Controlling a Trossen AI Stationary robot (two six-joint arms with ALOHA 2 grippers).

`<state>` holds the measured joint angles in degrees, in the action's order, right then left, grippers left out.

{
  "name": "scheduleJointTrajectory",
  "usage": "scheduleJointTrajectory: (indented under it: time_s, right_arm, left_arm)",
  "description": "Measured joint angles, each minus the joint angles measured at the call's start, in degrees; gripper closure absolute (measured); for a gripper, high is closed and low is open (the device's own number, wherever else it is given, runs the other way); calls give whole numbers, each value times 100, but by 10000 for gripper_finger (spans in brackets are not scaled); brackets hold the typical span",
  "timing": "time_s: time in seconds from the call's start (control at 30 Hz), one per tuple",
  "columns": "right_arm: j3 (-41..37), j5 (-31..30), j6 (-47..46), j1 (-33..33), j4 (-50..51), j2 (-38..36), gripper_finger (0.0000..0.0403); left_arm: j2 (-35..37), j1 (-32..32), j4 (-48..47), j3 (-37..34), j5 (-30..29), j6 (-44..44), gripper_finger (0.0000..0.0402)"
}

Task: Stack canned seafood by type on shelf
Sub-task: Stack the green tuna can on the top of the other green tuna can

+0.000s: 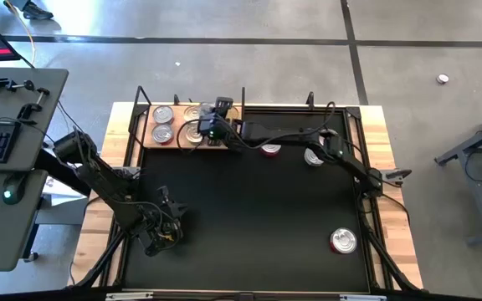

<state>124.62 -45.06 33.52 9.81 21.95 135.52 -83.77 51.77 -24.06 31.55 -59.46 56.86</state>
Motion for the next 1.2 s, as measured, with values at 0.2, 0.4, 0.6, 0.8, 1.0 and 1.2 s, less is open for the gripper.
scheduleJointTrajectory:
  time_s: [0.2,0.4,0.6,0.8,1.0,1.2]
  right_arm:
    - [18,-287,147,212,249,177,281]
    - [26,-151,-153,280,1057,186,281]
    - [26,-249,-179,312,1321,218,275]
    - [24,-165,-273,380,1402,301,270]
    - [24,-45,-352,391,1384,334,268]
    - [24,146,-542,446,1549,356,256]
  left_arm:
    - [0,0,26,0,0,2,392]
    - [0,0,31,0,-2,-37,392]
    - [0,0,34,0,-28,-62,392]
    - [0,0,37,0,-42,-101,392]
    - [0,0,40,0,-43,-101,392]
    - [0,0,62,0,-57,-99,392]
